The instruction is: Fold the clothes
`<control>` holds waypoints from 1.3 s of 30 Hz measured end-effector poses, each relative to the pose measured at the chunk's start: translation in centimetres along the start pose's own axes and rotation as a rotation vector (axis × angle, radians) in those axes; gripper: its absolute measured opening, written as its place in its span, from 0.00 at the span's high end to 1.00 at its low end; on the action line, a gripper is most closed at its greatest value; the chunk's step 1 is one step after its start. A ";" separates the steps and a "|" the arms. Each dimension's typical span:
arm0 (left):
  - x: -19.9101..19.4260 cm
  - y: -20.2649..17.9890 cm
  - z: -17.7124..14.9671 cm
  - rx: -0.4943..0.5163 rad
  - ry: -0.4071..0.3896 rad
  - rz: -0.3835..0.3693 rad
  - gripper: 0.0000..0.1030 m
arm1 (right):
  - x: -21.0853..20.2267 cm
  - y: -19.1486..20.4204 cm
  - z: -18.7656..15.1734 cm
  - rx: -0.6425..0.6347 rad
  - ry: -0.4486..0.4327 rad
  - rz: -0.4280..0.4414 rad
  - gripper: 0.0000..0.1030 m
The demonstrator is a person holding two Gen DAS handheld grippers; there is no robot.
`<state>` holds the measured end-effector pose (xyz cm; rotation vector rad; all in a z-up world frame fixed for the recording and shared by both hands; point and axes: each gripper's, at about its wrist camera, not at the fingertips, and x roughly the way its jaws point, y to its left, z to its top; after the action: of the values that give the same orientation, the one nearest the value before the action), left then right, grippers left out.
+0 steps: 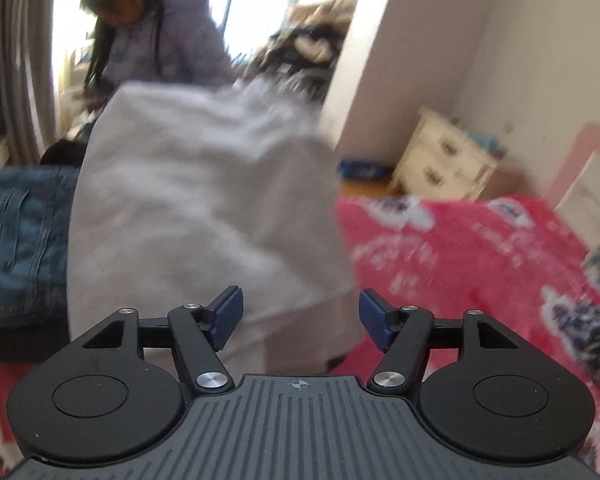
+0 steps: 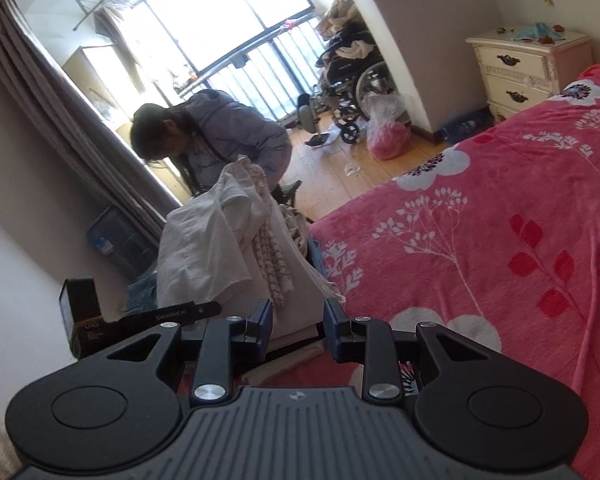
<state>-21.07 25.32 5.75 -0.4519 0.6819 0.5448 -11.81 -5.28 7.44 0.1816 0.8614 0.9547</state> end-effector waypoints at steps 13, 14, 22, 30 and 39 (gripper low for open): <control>-11.1 1.7 -3.3 -0.134 -0.145 -0.012 0.00 | 0.6 6.6 -0.4 -0.133 -0.001 -0.045 0.29; -12.0 1.8 -3.6 -0.145 -0.155 -0.006 0.00 | 0.9 7.7 -0.4 -0.170 0.007 -0.036 0.25; -14.7 3.0 -2.4 -0.147 -0.188 0.086 0.00 | 3.4 14.3 -0.4 -0.337 0.031 0.003 0.03; -16.0 3.9 -1.2 -0.189 -0.199 0.163 0.00 | 4.4 15.9 0.4 -0.335 0.000 -0.047 0.00; -14.7 2.4 -1.3 -0.064 -0.190 0.248 0.00 | 3.9 14.5 -0.1 -0.274 0.010 -0.091 0.00</control>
<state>-32.65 21.71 14.49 -0.3711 0.5414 0.8353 -20.03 6.29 12.26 -0.0973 0.7332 0.9783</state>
